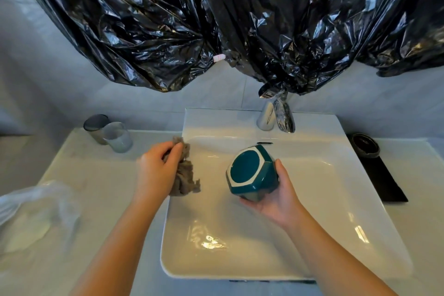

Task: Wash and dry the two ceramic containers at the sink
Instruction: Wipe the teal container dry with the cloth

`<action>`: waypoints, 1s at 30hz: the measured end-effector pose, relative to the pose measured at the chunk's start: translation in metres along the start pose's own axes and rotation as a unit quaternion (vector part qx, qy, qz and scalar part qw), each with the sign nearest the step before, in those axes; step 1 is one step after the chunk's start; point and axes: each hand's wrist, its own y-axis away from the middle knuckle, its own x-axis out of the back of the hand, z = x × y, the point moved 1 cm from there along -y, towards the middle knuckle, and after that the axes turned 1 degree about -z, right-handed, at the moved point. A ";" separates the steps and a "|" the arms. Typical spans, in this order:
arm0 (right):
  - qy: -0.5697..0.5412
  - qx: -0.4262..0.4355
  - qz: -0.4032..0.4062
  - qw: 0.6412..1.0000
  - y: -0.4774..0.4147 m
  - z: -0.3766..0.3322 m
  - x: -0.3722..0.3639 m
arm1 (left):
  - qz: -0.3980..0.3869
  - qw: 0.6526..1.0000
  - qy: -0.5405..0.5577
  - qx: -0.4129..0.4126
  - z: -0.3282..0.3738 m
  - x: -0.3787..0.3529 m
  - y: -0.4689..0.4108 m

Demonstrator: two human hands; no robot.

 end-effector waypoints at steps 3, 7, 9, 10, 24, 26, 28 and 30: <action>0.021 -0.010 -0.022 0.999 -0.001 0.011 -0.008 | -0.034 0.998 0.047 0.010 0.024 -0.025 0.011; 0.081 0.003 -0.018 0.997 0.002 0.020 -0.017 | -0.077 0.990 0.104 0.050 0.041 -0.057 0.019; 0.122 0.020 -0.009 0.992 0.003 0.023 -0.018 | -0.090 0.990 0.108 -0.021 0.040 -0.068 0.024; 0.136 0.029 -0.006 0.990 0.005 0.023 -0.018 | -0.105 0.986 0.105 -0.074 0.037 -0.073 0.028; 0.316 0.045 -0.030 0.947 0.014 0.017 -0.014 | -0.141 0.968 0.147 -0.146 0.021 -0.080 0.030; 0.299 0.019 -0.019 0.954 0.014 0.019 -0.012 | -0.135 0.960 0.141 -0.201 0.019 -0.079 0.031; 0.258 -0.029 0.002 0.966 0.014 0.020 -0.013 | -0.134 0.947 0.129 -0.263 0.021 -0.079 0.035; 0.225 -0.060 0.014 0.972 0.014 0.019 -0.012 | -0.139 0.939 0.116 -0.291 0.023 -0.082 0.038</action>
